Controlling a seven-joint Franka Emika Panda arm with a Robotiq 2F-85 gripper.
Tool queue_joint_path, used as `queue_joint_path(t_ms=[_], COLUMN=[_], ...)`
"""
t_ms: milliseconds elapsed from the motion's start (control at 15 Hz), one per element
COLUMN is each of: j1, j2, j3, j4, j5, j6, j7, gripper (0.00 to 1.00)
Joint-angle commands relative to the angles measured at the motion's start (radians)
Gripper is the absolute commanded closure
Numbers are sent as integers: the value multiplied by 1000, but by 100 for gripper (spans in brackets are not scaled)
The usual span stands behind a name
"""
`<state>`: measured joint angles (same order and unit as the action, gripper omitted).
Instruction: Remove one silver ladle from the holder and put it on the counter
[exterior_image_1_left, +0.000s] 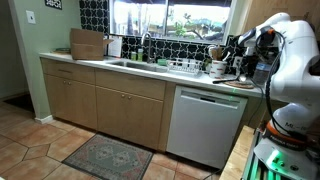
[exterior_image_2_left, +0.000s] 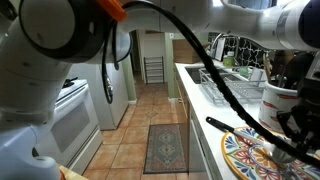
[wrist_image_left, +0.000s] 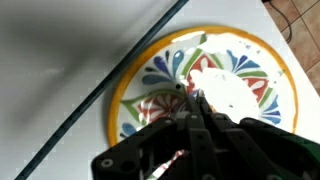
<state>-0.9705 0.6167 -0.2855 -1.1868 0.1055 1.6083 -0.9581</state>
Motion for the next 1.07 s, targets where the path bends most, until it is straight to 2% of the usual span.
queue_joint_path(t_ms=[0, 67, 133, 200, 333, 800, 1000], j1=[-40, -45, -27, -27, -26, -8, 29], j2=[76, 85, 93, 98, 112, 105, 21], j3=[43, 53, 28, 30, 31, 25, 1], j4=[98, 112, 116, 125, 142, 166, 130], j5=[14, 13, 27, 23, 21, -3, -52], j6=[-12, -13, -11, -12, -13, 19, 78], j7=[113, 131, 138, 146, 169, 199, 213], gripper=[99, 99, 71, 70, 56, 4, 0])
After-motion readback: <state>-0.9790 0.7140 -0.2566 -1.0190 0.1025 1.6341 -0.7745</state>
